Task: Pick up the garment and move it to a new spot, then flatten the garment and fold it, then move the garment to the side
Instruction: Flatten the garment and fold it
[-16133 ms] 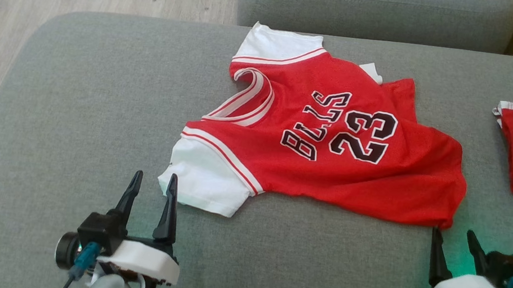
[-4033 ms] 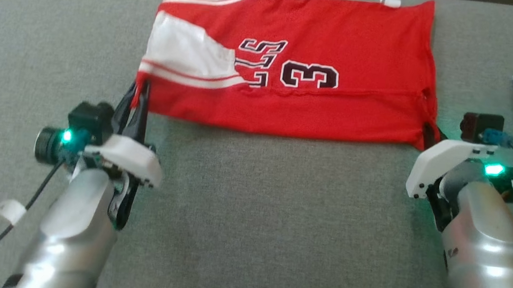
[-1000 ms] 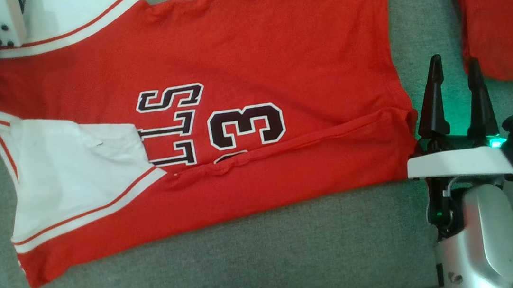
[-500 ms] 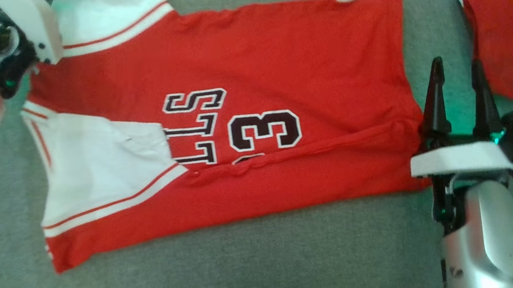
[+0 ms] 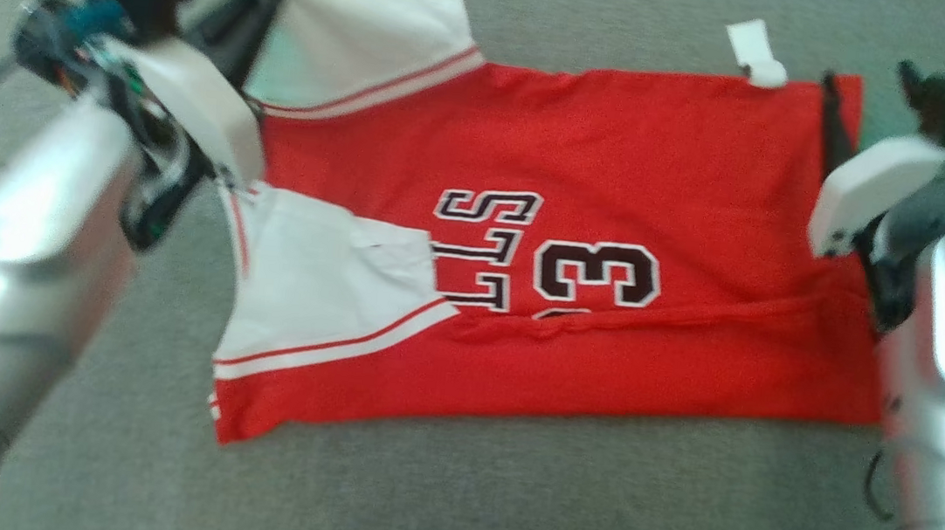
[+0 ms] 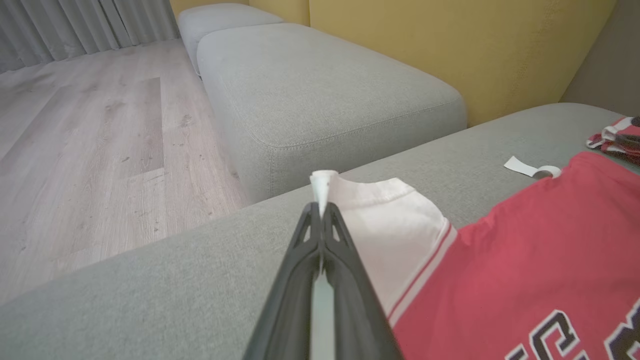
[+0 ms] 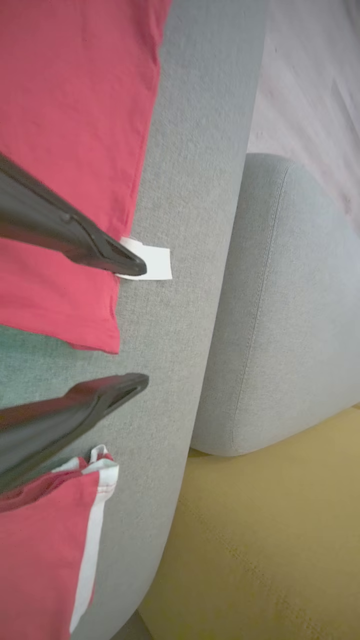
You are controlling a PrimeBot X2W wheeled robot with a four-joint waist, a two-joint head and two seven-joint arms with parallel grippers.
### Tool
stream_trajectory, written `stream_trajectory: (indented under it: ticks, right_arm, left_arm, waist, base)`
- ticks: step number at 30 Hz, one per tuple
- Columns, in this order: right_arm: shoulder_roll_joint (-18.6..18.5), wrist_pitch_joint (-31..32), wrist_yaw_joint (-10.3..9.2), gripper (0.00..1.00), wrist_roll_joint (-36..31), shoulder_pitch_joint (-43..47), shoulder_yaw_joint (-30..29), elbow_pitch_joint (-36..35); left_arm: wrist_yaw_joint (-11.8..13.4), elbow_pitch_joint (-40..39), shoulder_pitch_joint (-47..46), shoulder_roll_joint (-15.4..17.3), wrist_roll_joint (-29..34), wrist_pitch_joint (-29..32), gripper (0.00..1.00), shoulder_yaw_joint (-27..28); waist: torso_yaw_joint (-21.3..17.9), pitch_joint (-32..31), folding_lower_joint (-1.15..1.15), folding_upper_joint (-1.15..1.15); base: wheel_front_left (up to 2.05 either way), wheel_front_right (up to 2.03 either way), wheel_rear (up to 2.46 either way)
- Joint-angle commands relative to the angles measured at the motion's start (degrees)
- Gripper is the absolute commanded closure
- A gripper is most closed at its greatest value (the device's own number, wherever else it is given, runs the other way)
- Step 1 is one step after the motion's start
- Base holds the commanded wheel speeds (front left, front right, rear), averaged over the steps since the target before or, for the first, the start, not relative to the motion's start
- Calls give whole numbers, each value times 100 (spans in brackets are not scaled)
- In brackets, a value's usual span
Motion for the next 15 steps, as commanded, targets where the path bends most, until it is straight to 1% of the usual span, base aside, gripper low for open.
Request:
stream_trajectory:
  ticks: [1,4,8,11,12,15]
  right_arm:
    - [-61,246,-10,0,-98,-386,93,20]
    - [-204,572,-10,0,-285,-705,133,466]
    - [-422,783,-10,0,-497,-1009,76,1097]
    - [-520,848,-10,0,-636,-1178,-66,1504]
    - [-520,848,-10,0,-636,-1178,-66,1504]
    - [-544,835,-10,0,-786,-1303,-232,1787]
  left_arm:
    - [10,-349,-22,261,43,-66,100,90]
    - [30,-740,183,344,83,-62,100,-13]
    - [129,-1235,339,423,113,9,100,-81]
    - [195,-1546,411,446,97,84,100,-110]
    - [195,-1546,411,446,97,84,100,-110]
    - [252,-1786,470,478,67,182,100,-132]
  waist:
    - [259,-76,1,0]
    - [383,-33,1,0]
    - [512,51,1,0]
    - [582,116,1,0]
    - [582,116,1,0]
    - [616,184,1,0]
  base:
    - [0,0,0]
    - [0,0,0]
    - [0,0,0]
    - [0,0,0]
    - [0,0,0]
    - [0,0,0]
